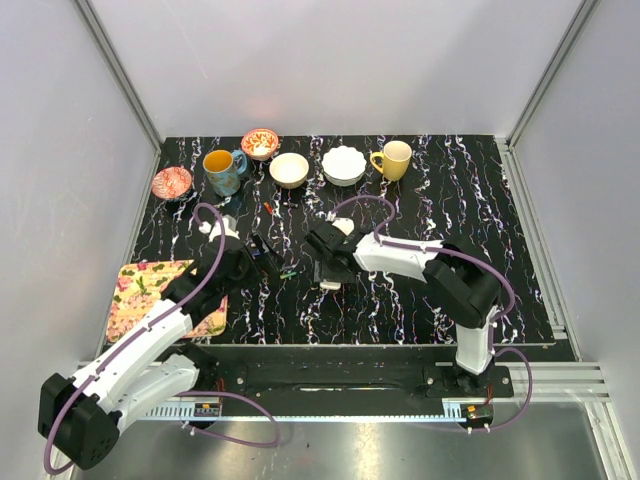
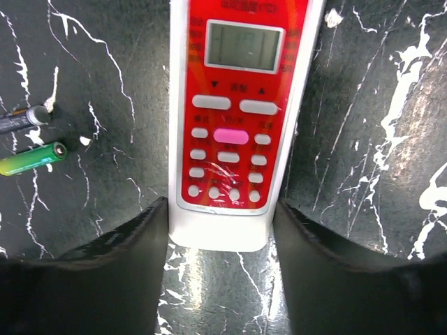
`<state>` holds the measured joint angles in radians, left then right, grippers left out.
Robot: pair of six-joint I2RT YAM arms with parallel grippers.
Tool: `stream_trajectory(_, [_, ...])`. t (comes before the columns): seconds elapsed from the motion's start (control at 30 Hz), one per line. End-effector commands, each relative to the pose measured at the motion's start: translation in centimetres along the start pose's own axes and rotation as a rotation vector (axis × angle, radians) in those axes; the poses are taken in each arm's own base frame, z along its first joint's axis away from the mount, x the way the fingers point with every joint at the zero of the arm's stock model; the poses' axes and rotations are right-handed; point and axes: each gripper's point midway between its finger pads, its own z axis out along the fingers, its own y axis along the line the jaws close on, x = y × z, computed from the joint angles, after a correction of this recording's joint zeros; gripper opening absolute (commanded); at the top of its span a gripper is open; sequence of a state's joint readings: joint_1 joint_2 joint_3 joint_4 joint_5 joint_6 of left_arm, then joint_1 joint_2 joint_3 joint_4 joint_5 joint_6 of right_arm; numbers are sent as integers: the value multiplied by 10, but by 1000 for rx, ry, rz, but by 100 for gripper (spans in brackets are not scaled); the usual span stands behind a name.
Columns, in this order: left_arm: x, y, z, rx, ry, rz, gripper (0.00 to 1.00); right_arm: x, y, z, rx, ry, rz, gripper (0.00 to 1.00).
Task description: Load the batteries into the remote control
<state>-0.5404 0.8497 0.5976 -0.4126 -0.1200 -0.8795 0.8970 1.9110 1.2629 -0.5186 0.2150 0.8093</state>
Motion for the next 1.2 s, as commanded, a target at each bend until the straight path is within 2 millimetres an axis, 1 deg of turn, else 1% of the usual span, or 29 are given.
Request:
stream_trajectory(0.0, [-17,-13,-6,37,-59,36,99,-3,0,-11,-12,-26,26,69])
stream_trajectory(0.03, [-18,-13,-6,35,-58,46,99,-8,1,-18,-27,-45,29,74])
stream_trajectory(0.07, [-18,-12,-5,32,-59,46,99,-10,0,-21,-26,-55,26,83])
stream_trajectory(0.13, [-19,-13,-5,29,-57,55,99,-16,3,-33,-48,-75,24,89])
stream_trajectory(0.17, [-20,-13,-4,24,-61,58,99,-18,4,-37,-57,-86,24,95])
stream_trajectory(0.23, [-23,-13,-3,11,-64,74,99,-26,6,-54,-88,-116,28,100])
stream_trajectory(0.27, [-23,-14,-3,11,-63,85,99,-30,4,-62,-92,-133,20,100])
stream_trajectory(0.3, [-27,-17,-1,10,-64,108,99,-38,4,-80,-116,-172,26,100])
stream_trajectory(0.33, [-28,-19,1,11,-60,124,99,-37,-6,-86,-99,-183,20,100])
stream_trajectory(0.37, [-26,-23,4,26,-42,145,99,-42,-16,-92,-73,-226,20,100])
stream_trajectory(0.4, [-26,-30,12,36,-23,171,99,-50,-21,-115,-97,-281,38,100])
stream_trajectory(0.43, [-26,-34,17,44,-8,214,99,-43,-36,-114,-73,-293,32,99])
stream_trajectory(0.47, [-18,-41,22,64,32,248,96,-45,-48,-119,-55,-337,37,100])
stream_trajectory(0.5, [-16,-49,36,61,70,305,95,-50,-54,-140,-94,-396,60,100])
stream_trajectory(0.53, [-11,-53,43,67,104,342,95,-41,-70,-133,-77,-413,70,100])
stream_trajectory(0.57, [-2,-62,49,86,146,384,94,-43,-82,-137,-57,-459,89,100])
stream_trajectory(0.6, [4,-63,66,55,200,438,93,-46,-89,-154,-99,-515,108,100])
stream_trajectory(0.63, [8,-64,74,44,226,467,94,-38,-98,-148,-105,-528,95,100])
stream_trajectory(0.67, [20,-70,79,63,282,493,93,-35,-101,-152,-126,-538,52,100])
stream_trajectory(0.7, [25,-70,93,46,326,529,93,-36,-103,-168,-178,-577,64,100])
stream_trajectory(0.77, [36,-80,100,66,355,586,93,-26,-110,-171,-207,-581,35,100])
stream_trajectory(0.8, [38,-84,108,68,361,627,94,-27,-113,-184,-242,-615,50,100])
stream_trajectory(0.87, [37,-94,113,80,349,672,96,-23,-119,-186,-248,-629,44,100])
stream_trajectory(0.9, [39,-93,119,81,356,698,99,-24,-120,-192,-265,-648,49,100])
stream_trajectory(0.97, [36,-97,126,82,337,721,99,-23,-123,-192,-261,-647,37,100])
stream_trajectory(1.03, [29,-95,136,36,295,742,99,-20,-122,-189,-258,-635,27,100])
stream_trajectory(1.07, [24,-102,139,43,270,748,99,-19,-122,-186,-254,-625,22,100])
stream_trajectory(1.13, [26,-107,145,54,275,757,99,-16,-122,-180,-239,-605,14,100])
stream_trajectory(1.17, [25,-116,147,67,275,766,99,-15,-121,-178,-238,-597,11,100])
